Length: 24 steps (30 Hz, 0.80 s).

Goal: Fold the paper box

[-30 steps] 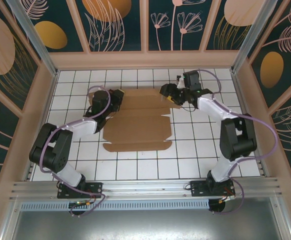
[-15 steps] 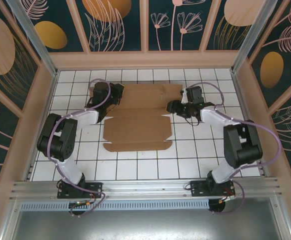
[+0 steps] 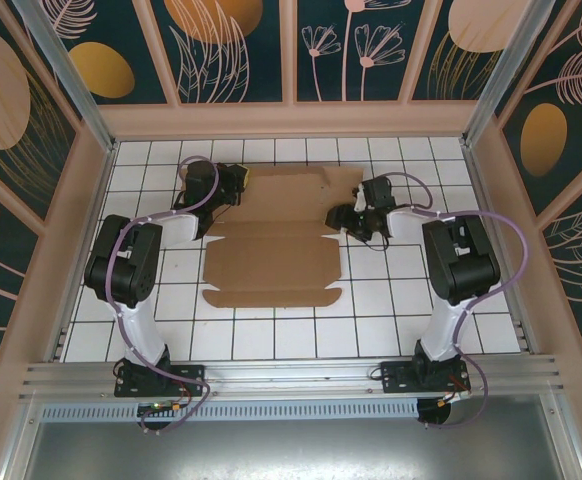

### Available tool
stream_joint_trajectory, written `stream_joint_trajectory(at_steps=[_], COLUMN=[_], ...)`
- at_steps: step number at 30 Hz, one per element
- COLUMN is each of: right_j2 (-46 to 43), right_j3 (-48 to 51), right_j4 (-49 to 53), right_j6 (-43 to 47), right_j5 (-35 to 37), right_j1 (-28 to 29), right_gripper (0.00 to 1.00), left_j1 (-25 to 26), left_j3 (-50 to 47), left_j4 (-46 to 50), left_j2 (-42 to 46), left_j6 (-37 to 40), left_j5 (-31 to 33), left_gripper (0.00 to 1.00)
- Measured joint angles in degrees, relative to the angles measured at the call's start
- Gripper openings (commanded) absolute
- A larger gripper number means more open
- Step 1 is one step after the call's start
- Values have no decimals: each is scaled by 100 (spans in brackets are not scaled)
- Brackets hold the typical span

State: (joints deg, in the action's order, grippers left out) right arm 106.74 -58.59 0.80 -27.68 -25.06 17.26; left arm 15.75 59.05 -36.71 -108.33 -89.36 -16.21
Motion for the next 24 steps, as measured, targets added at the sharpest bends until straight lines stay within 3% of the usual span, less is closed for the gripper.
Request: stream_joint_trajectory(at_steps=[12, 24], right_j2=[103, 39], right_j3=[59, -35], right_j4=[-863, -870], right_j6=[-682, -782], right_j5=[-699, -826], right_j1=[-15, 334], right_gripper=[47, 45], left_j1=[-55, -52], left_j3=[-15, -79], left_j4=[-42, -98], left_j2=[-2, 33], left_j6=[-118, -122], left_j5=[15, -4], left_gripper=[0, 0])
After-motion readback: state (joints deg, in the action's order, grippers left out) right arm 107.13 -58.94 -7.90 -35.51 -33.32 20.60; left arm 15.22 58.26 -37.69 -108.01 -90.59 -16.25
